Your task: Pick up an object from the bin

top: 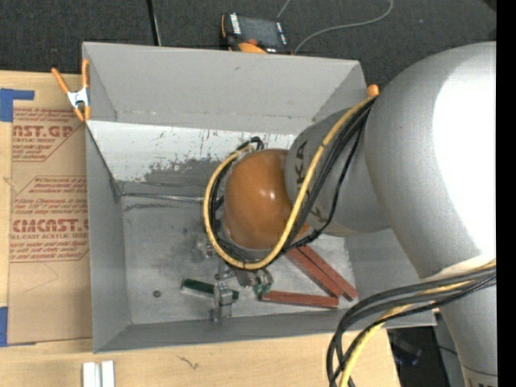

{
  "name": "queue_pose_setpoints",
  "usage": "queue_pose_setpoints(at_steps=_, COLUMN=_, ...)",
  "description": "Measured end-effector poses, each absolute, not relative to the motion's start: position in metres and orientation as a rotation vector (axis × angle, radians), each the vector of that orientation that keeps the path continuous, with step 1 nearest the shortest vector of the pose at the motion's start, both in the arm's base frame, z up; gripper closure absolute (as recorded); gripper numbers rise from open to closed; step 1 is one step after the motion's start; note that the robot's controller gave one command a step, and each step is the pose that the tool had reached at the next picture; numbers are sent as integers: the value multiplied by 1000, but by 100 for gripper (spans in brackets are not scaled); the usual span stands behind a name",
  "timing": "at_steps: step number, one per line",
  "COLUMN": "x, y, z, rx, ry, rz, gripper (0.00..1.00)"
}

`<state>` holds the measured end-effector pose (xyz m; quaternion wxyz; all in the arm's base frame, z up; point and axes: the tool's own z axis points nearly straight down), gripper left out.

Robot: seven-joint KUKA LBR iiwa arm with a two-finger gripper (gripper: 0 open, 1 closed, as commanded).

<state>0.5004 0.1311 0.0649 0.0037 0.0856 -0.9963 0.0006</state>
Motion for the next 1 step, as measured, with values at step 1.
queue_pose_setpoints(at_steps=1, x=502, y=132, z=70, rx=268, ry=-3128, rz=-2, gripper=100)
